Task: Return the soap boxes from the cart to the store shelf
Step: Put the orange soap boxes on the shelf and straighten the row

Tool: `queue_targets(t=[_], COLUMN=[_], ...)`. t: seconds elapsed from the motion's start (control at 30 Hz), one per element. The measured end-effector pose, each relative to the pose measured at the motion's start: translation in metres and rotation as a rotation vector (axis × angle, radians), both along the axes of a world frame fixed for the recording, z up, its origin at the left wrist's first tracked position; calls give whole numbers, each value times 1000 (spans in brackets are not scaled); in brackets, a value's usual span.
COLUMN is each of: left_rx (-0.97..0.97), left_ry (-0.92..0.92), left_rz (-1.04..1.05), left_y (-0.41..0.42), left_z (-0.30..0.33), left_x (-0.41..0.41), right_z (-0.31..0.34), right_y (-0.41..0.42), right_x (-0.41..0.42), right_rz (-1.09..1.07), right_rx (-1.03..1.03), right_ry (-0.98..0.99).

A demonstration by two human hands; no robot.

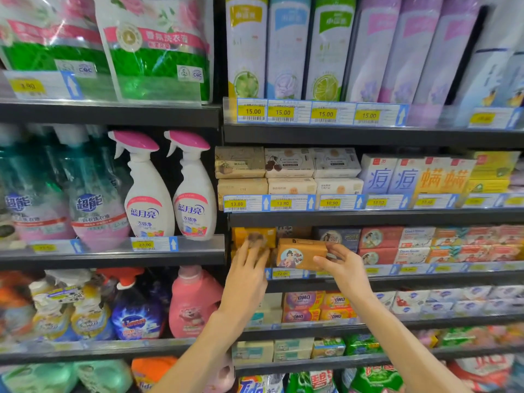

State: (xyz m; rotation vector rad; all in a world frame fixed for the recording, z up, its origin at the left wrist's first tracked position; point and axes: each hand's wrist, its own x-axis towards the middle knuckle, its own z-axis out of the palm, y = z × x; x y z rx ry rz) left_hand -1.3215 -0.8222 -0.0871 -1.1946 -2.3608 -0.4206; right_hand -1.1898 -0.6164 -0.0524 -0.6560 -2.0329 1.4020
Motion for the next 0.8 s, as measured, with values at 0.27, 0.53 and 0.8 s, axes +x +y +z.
queue_targets(t=[0.27,0.53,0.8], left_rx=[-64,-123,-112], left_ry=[51,44,-45], left_rz=[-52,1,-15], left_y=[15,15,-2], left_z=[6,5,0], left_x=[1,2,-2], right_z=[-1,3,4], right_y=[7,5,-5], right_x=[8,4,-5], right_rz=[-42,-50,-48], right_rx=[-52,15,41], right_ry=[21,8,-6])
